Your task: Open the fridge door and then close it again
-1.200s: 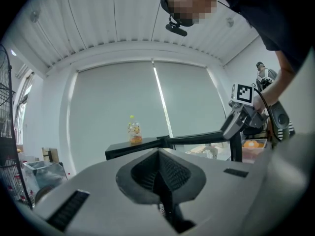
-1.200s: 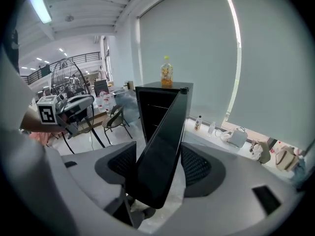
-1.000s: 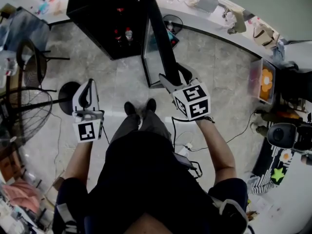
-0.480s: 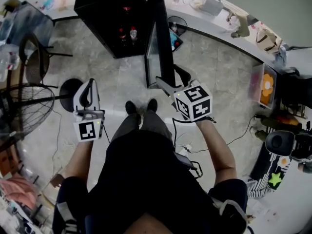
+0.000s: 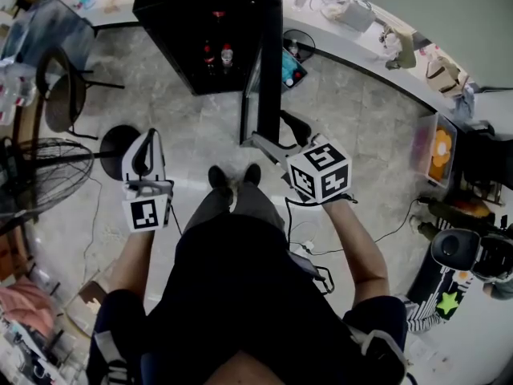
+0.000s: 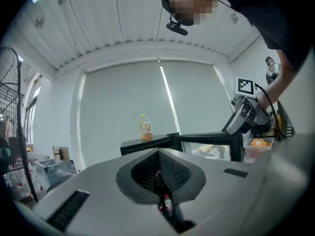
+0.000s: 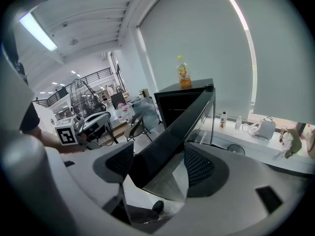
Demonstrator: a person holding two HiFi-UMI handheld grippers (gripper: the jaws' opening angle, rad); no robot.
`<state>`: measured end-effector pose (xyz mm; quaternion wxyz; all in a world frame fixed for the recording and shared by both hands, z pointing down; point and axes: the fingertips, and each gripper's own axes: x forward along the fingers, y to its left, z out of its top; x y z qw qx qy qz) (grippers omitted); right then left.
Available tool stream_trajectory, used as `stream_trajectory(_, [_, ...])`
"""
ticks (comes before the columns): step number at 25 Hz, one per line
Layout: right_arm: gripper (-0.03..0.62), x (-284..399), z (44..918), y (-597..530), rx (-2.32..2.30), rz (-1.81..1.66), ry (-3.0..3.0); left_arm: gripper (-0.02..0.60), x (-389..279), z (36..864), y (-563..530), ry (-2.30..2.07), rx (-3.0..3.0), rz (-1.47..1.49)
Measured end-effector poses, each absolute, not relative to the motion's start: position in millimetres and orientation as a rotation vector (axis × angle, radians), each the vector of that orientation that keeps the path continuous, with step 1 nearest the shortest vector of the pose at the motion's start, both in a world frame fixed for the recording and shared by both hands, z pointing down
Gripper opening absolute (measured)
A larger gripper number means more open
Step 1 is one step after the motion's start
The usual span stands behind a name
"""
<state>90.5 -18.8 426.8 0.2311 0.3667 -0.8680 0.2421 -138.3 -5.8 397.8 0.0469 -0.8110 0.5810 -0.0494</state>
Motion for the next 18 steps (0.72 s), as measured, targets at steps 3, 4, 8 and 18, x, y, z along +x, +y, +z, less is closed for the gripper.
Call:
stream_trajectory(3, [0.334, 85.1, 425.7, -22.8, 0.977, 0.668, -2.393, 0.022, -141.9, 397.4, -9.3, 1.786, -2.465, -0.158])
stream_trajectory(4, [0.334, 83.4, 424.8, -24.2, 0.967, 0.667, -2.394, 0.023, -143.2, 396.8, -10.5, 1.791, -2.461, -0.163])
stream_trajectory(8, [0.334, 76.5, 423.1, -27.2, 0.942, 0.667, -2.399, 0.021, -148.9, 396.8, -12.2, 1.816, -2.450, -0.175])
stream_trajectory(18, [0.336, 68.0, 419.5, -23.8, 0.785, 0.593, -2.439, 0.022, -154.1, 396.0, -11.8, 1.842, -2.421, -0.173])
